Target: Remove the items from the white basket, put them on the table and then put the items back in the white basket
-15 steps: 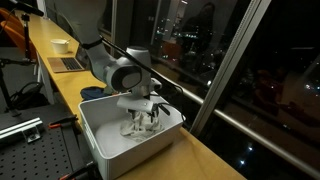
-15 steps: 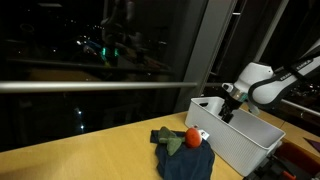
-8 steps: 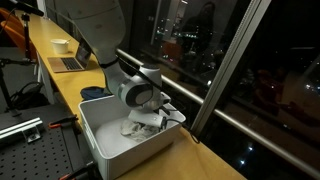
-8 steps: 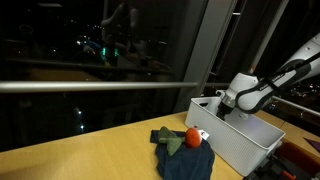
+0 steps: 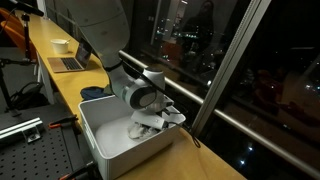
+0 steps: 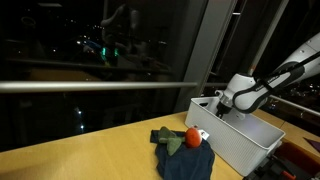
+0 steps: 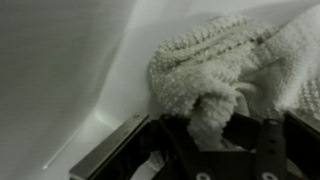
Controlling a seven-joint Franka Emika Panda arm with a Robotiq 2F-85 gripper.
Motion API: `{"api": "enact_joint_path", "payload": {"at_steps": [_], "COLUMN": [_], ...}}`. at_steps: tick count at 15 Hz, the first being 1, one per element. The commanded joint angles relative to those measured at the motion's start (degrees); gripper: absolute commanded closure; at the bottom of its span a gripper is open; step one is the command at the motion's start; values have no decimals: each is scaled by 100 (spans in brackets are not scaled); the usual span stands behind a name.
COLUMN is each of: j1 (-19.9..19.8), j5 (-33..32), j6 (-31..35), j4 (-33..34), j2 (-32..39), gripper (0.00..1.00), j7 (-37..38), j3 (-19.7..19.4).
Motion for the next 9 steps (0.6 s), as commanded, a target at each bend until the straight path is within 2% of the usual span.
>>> {"api": "enact_joint_path", "payload": {"at_steps": [1, 3, 6, 9], "j1": [74, 199, 469, 740], "j5": [-94, -205, -521, -1027], "j6": [-182, -127, -262, -580], "j4": [-586, -995, -1340, -1622], "j2": [-835, -1448, -2290, -3170], "gripper": [95, 100, 97, 96], "j7": [300, 450, 699, 976], "j3": [-134, -292, -574, -661]}}
